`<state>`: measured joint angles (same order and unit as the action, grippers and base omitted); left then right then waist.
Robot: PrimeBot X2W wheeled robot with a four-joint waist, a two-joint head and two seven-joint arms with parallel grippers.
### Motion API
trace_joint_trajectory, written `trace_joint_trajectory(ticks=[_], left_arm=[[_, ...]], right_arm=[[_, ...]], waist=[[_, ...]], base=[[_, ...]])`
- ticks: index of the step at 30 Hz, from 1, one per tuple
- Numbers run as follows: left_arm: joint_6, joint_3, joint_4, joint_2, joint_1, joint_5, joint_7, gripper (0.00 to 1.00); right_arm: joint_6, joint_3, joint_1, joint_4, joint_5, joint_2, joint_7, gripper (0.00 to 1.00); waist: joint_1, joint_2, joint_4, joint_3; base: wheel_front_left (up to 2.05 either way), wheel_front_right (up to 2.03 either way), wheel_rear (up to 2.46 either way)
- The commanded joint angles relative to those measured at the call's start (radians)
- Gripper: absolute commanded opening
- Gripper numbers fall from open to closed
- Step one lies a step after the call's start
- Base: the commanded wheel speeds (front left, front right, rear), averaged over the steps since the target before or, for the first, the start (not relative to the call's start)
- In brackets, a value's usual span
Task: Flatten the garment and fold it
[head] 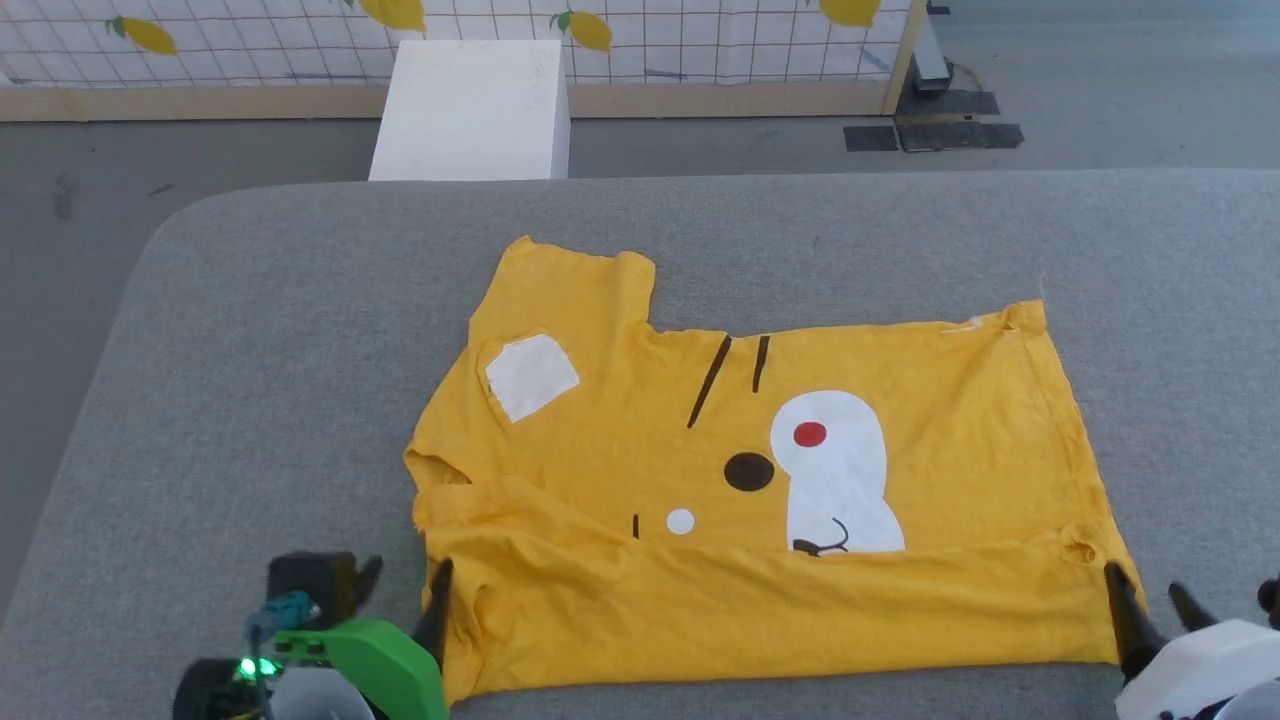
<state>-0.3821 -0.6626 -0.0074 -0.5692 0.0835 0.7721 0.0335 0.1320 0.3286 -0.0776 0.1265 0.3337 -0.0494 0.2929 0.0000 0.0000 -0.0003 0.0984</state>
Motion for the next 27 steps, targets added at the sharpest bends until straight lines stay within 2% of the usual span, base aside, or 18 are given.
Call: trace_joint_trajectory(ticks=[1, 5, 8, 13, 17, 22, 27], left_arm=[[-0.007, 0.014, -0.012, -0.016, 0.016, -0.022, -0.032, 1.00], [0.027, 0.030, -0.018, -0.042, 0.093, -0.090, -0.117, 1.00], [0.083, 0.037, 0.013, -0.052, 0.195, -0.131, -0.163, 1.00], [0.189, 0.049, 0.128, -0.044, 0.395, -0.144, -0.168, 1.00], [0.269, 0.052, 0.250, -0.034, 0.569, -0.138, -0.114, 1.00], [0.357, 0.044, 0.403, -0.031, 0.762, -0.125, -0.004, 1.00], [0.410, 0.045, 0.513, -0.043, 0.902, -0.091, 0.148, 1.00]], right_arm=[[-0.001, -0.012, -0.006, -0.028, -0.012, -0.001, -0.042, 1.00], [-0.001, -0.075, 0.009, -0.107, -0.051, -0.003, -0.186, 1.00], [-0.001, -0.134, 0.032, -0.143, -0.074, -0.030, -0.283, 1.00], [-0.001, -0.217, 0.074, -0.190, -0.088, -0.079, -0.348, 1.00], [-0.001, -0.266, 0.127, -0.207, -0.102, -0.101, -0.354, 1.00], [-0.001, -0.321, 0.200, -0.230, -0.114, -0.097, -0.356, 1.00], [-0.001, -0.362, 0.254, -0.243, -0.116, -0.080, -0.366, 1.00]], waist=[[0.0000, 0.0000, -0.013, 0.005], [0.0000, 0.0000, -0.037, 0.032], [0.0000, 0.0000, -0.055, 0.069], [0.0000, 0.0000, -0.082, 0.143], [0.0000, 0.0000, -0.120, 0.212], [0.0000, 0.0000, -0.180, 0.299], [0.0000, 0.0000, -0.230, 0.367]], base=[[0.00, 0.00, 0.00], [0.00, 0.00, 0.00], [0.00, 0.00, 0.00], [0.00, 0.00, 0.00], [0.00, 0.00, 0.00], [0.00, 0.00, 0.00], [0.00, 0.00, 0.00]])
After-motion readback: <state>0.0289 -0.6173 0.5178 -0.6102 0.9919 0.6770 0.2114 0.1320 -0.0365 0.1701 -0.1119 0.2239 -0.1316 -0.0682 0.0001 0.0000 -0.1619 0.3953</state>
